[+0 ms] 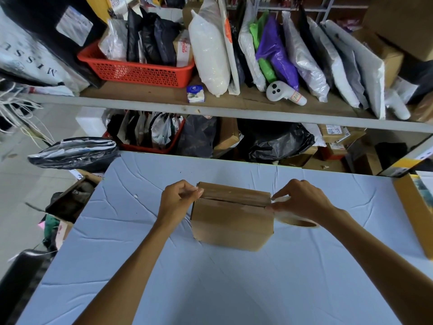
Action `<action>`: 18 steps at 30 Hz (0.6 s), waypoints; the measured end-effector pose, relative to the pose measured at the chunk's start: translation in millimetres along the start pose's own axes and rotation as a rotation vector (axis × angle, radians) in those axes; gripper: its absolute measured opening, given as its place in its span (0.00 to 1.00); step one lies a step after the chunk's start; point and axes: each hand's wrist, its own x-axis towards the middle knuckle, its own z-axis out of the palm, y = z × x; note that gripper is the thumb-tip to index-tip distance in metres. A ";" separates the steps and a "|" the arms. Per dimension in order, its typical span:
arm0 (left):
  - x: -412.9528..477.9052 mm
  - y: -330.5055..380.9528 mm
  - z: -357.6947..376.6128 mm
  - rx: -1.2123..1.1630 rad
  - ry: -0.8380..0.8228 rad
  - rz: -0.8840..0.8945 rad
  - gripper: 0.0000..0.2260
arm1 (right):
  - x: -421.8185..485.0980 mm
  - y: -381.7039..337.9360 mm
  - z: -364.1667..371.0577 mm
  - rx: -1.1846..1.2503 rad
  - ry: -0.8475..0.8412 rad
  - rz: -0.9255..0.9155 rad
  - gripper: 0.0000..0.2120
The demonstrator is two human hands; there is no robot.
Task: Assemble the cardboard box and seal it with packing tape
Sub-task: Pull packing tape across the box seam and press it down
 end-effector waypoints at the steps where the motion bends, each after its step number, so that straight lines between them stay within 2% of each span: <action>1: -0.8 0.3 -0.2 -0.012 0.001 0.003 0.09 | 0.9 -0.6 0.6 -0.002 -0.008 0.008 0.18; 9: -2.3 -3.5 2.4 -0.055 0.047 0.006 0.06 | 10.6 -2.7 4.1 -0.021 -0.010 0.101 0.21; 14: -3.8 -0.2 9.7 0.007 0.113 -0.025 0.07 | 16.5 -4.1 10.0 -0.064 -0.021 0.190 0.30; 18: -1.0 1.9 7.8 -0.039 0.161 -0.201 0.08 | 23.0 -4.6 13.6 -0.090 -0.063 0.227 0.32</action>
